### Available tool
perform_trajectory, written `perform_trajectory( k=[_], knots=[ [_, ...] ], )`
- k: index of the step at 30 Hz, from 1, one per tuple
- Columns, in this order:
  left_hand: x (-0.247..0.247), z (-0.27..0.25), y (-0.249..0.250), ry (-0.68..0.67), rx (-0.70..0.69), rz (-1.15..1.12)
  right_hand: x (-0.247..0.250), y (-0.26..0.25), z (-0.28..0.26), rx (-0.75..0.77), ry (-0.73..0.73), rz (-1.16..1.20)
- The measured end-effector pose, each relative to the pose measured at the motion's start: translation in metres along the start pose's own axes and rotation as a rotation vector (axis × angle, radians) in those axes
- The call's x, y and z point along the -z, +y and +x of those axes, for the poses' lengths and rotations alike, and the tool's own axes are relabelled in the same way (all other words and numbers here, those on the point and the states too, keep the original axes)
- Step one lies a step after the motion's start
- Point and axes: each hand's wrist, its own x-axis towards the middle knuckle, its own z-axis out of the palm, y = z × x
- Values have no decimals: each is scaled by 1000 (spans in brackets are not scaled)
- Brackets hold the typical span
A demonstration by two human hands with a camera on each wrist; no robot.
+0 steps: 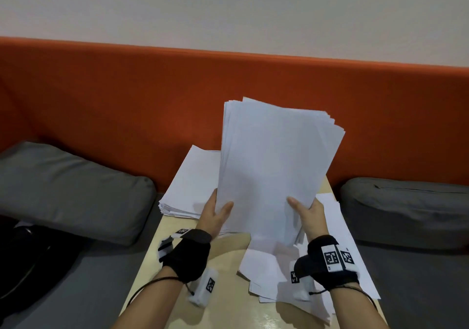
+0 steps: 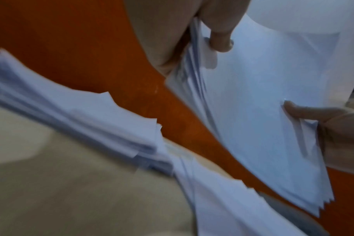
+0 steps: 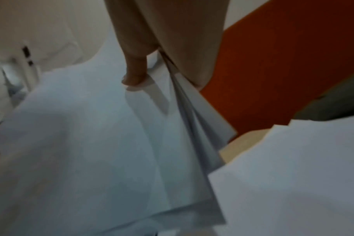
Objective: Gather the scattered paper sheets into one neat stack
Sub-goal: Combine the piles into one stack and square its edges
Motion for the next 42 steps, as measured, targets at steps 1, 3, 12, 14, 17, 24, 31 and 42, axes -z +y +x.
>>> perform_trajectory(
  k=[1,3,12,14,17,24,31,42],
  knots=[
    [-1,3,9,33,-39,-20,-1,-6,-1,24,-1,16],
    [-4,7,28,113,-102,-53,-2,-14,-3,58,-14,56],
    [-16,8,66,177,-183,-261,5,-46,-15,132,-57,103],
    [-12,9,75,162,-247,-285,8,-57,-17,170,-94,119],
    [-3,16,81,102,-374,-308,15,-73,-18,260,-179,89],
    [1,20,77,18,-283,-333,17,-74,-14,251,-243,130],
    [-19,11,19,95,121,-185,10,-5,-12,-112,-78,-18],
    [-14,-15,-51,88,335,-45,38,39,12,-262,93,-589]
  ],
)
